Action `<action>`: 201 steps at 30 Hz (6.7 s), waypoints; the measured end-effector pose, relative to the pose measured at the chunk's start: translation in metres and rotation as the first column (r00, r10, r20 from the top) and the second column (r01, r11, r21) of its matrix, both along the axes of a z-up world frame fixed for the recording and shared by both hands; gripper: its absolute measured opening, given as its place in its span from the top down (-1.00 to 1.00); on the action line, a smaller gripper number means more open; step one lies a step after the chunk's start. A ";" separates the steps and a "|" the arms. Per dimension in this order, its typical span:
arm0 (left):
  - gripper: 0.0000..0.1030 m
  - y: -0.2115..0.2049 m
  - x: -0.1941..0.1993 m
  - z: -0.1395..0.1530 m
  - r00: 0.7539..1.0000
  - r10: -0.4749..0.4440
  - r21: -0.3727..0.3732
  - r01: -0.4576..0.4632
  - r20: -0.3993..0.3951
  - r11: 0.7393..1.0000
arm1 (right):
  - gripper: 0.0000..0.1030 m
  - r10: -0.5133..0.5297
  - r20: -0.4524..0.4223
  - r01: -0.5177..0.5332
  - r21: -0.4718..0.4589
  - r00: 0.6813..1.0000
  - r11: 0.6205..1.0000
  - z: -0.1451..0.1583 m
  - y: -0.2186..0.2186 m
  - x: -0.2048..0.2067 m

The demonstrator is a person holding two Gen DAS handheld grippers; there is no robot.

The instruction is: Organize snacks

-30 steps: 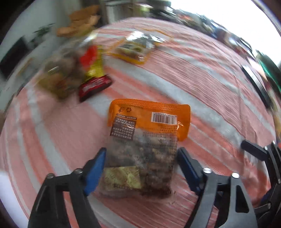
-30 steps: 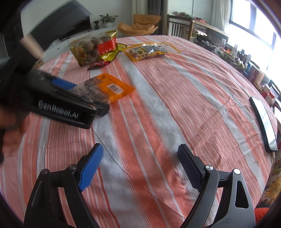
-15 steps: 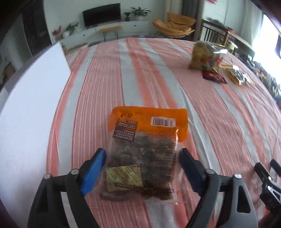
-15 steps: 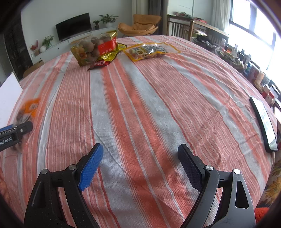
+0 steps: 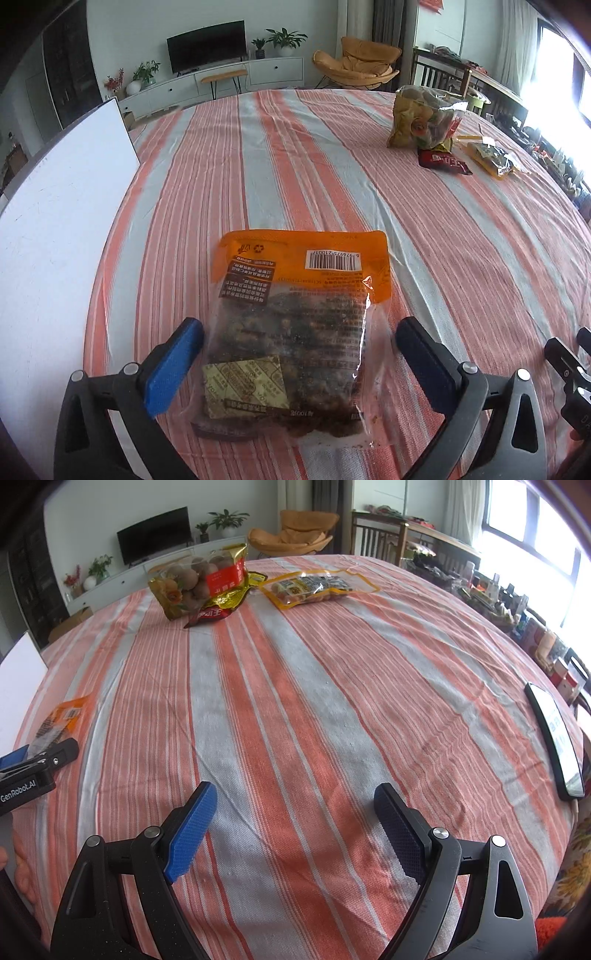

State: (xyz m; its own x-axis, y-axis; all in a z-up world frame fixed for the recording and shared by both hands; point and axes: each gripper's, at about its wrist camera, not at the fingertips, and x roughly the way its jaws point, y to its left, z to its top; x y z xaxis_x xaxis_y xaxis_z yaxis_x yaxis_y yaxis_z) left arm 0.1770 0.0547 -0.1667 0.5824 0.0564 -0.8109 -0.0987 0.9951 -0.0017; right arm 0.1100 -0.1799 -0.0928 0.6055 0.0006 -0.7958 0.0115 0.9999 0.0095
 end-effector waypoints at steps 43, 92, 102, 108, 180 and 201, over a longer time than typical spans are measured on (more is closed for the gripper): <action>-1.00 0.000 0.000 0.000 1.000 -0.001 0.000 0.001 -0.001 1.000 | -0.73 0.012 0.144 -0.063 0.355 0.990 0.933 0.083 0.001 0.098; -1.00 0.001 0.001 0.000 1.000 0.019 -0.002 -0.019 -0.001 1.000 | -0.05 0.048 -0.081 -0.018 0.340 0.996 0.940 0.040 0.073 0.251; -1.00 0.001 0.001 0.001 1.000 0.019 -0.002 -0.019 -0.001 1.000 | -0.21 0.379 -0.210 -0.113 0.730 0.901 0.674 0.009 -0.079 0.120; -1.00 0.001 0.001 0.001 1.000 0.019 -0.002 -0.019 -0.001 1.000 | -0.51 0.150 -0.137 -0.032 0.626 0.979 0.780 0.010 -0.143 0.063; -0.66 0.303 -0.273 0.123 0.797 0.603 -0.200 -0.595 -0.023 0.778 | -0.43 0.847 0.024 -0.690 0.592 0.532 0.416 0.150 0.322 -0.077; -0.99 -0.029 -0.078 0.108 0.979 -0.148 -0.211 0.175 0.138 0.962 | -0.51 0.101 0.039 -0.103 0.033 0.994 0.994 0.020 0.000 0.013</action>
State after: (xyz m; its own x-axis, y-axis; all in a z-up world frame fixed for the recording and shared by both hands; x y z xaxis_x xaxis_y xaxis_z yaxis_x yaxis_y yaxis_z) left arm 0.0989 0.0258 -0.0588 0.6629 -0.2192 -0.7159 0.0776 0.9711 -0.2256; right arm 0.1227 -0.1795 -0.0724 0.6299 0.0913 -0.7713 -0.0916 0.9949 0.0429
